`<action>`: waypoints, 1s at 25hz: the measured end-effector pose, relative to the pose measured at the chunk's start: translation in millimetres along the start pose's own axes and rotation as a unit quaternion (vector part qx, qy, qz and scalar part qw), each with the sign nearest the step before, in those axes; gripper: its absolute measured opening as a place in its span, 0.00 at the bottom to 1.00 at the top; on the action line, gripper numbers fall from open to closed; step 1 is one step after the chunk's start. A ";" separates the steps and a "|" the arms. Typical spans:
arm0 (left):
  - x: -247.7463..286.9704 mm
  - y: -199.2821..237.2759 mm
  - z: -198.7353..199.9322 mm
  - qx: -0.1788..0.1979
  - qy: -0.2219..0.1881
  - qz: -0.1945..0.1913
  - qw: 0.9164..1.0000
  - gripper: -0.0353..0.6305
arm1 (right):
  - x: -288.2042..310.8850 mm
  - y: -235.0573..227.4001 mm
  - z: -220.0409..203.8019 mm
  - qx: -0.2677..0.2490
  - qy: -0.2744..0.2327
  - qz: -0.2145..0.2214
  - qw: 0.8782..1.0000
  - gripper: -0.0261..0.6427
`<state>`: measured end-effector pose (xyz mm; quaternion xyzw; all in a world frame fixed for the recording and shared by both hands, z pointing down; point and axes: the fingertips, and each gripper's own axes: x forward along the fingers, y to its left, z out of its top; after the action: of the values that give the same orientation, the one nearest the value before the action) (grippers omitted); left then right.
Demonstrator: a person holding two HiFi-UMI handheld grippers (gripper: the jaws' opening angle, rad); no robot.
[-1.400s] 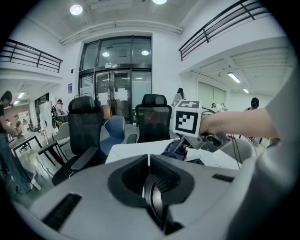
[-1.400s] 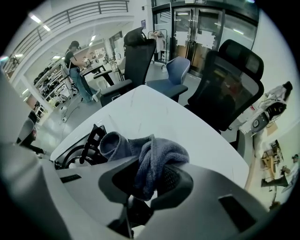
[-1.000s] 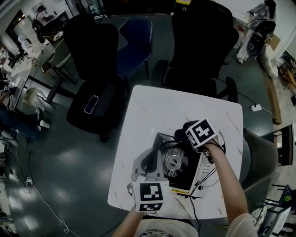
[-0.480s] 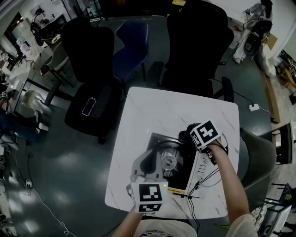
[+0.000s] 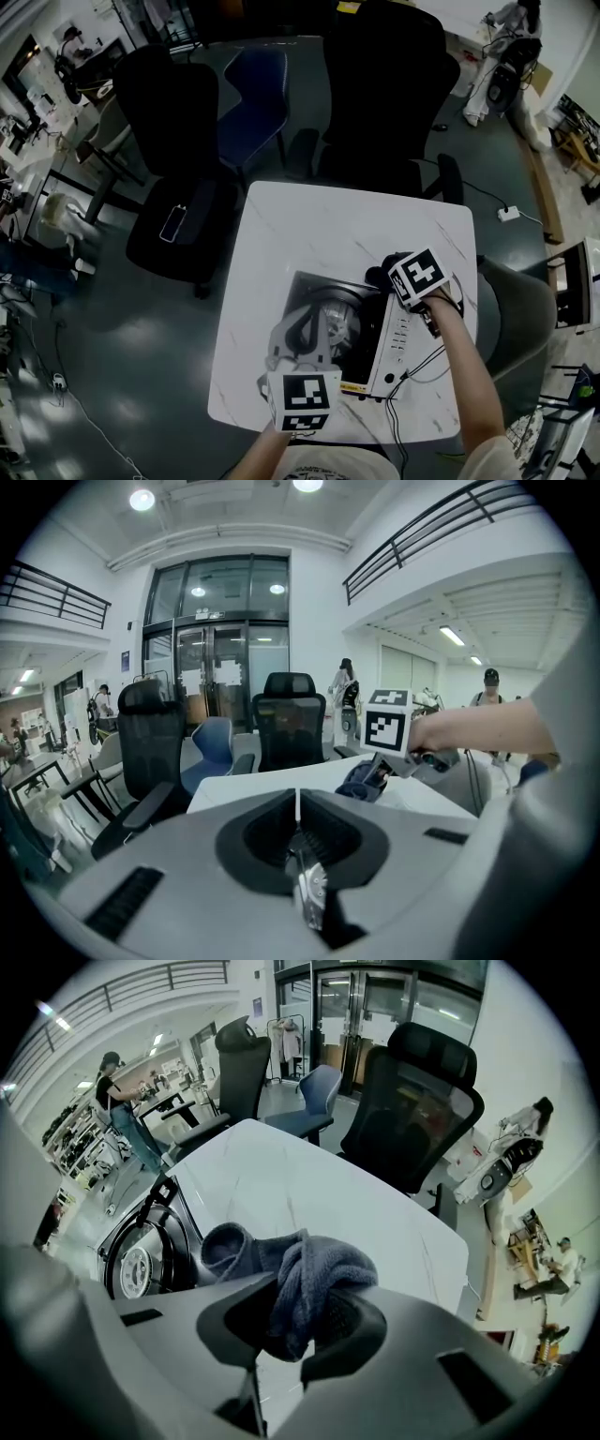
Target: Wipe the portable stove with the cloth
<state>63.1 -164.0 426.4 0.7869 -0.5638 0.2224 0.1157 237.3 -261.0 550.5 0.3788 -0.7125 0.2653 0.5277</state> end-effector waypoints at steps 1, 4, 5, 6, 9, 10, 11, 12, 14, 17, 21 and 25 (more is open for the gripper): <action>0.4 -2.3 0.2 0.001 0.000 -0.002 1.000 0.09 | -0.6 -3.5 -2.8 0.004 0.000 -0.003 1.000 0.15; 1.1 -5.9 -0.5 0.000 0.000 -0.004 1.000 0.09 | -2.5 -13.2 -10.4 0.016 0.000 -0.009 1.000 0.15; 1.1 -6.6 0.7 0.002 0.000 -0.005 1.000 0.09 | -3.4 -16.0 -12.8 0.019 0.001 -0.011 1.000 0.15; 1.1 -7.4 2.4 0.005 -0.001 -0.006 1.000 0.09 | -4.4 -18.7 -15.5 0.022 0.001 -0.012 1.000 0.15; 1.1 -10.9 5.4 0.009 -0.004 -0.009 1.000 0.09 | -6.5 -26.2 -24.5 0.035 -0.001 -0.016 0.999 0.15; 1.2 -12.2 6.1 0.010 -0.005 -0.010 1.000 0.09 | -7.1 -28.5 -27.6 0.040 -0.002 -0.017 0.999 0.15; 1.4 -13.7 7.1 0.011 -0.006 -0.012 1.000 0.09 | -7.9 -31.0 -30.5 0.044 -0.002 -0.019 0.999 0.15; 1.8 -15.5 8.2 0.012 -0.007 -0.013 1.000 0.09 | -8.9 -33.5 -33.1 0.047 -0.002 -0.022 0.999 0.15; 2.8 -19.5 10.0 0.015 -0.007 -0.016 1.000 0.09 | -11.1 -38.4 -37.6 0.049 -0.003 -0.027 0.998 0.15; 4.6 -27.4 11.7 0.021 -0.006 -0.023 0.999 0.09 | -13.9 -45.1 -44.5 0.054 -0.004 -0.034 0.998 0.15; 6.7 -37.9 11.6 0.024 -0.006 -0.033 0.999 0.09 | -16.0 -52.3 -54.7 0.069 -0.009 -0.038 0.997 0.15; 7.7 -43.6 10.0 0.022 -0.003 -0.032 0.999 0.09 | -17.0 -59.2 -71.5 0.076 0.001 -0.047 0.996 0.15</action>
<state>108.3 -160.1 424.3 0.8076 -0.5335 0.2287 0.1043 327.8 -234.8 554.6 0.4503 -0.6713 0.2938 0.5101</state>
